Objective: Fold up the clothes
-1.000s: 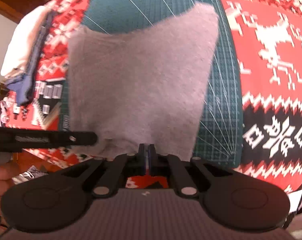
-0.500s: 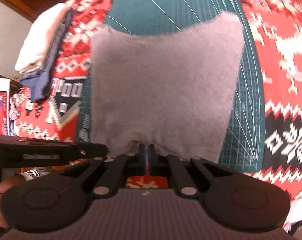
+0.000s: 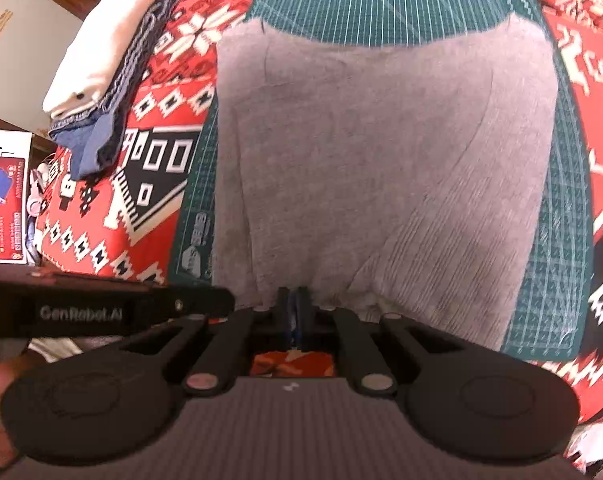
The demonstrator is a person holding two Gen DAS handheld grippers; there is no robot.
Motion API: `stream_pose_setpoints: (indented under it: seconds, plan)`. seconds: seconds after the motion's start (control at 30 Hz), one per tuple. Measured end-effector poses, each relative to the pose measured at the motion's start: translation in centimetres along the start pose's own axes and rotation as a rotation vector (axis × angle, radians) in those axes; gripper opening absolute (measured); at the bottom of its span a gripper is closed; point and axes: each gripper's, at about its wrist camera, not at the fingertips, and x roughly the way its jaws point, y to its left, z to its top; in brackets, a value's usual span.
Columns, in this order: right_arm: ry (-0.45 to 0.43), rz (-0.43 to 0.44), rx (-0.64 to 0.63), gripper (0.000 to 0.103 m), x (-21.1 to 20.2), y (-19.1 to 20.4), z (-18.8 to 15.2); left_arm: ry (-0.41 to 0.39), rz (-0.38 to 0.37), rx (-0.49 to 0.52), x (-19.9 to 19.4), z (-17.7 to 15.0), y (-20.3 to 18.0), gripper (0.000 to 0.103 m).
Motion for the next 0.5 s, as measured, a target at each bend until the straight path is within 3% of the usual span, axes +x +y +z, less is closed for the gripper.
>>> stream_pose_setpoints:
  seconds: [0.37,0.5]
  plan:
    - [0.031,-0.022,0.014,0.004,0.3,0.9,-1.4,0.010,0.002,0.009,0.0,-0.6,0.3,0.005]
    - [-0.022,0.015,0.005,0.004,-1.0,2.0,-1.0,-0.024,-0.015,0.017,-1.0,-0.6,0.4,0.005]
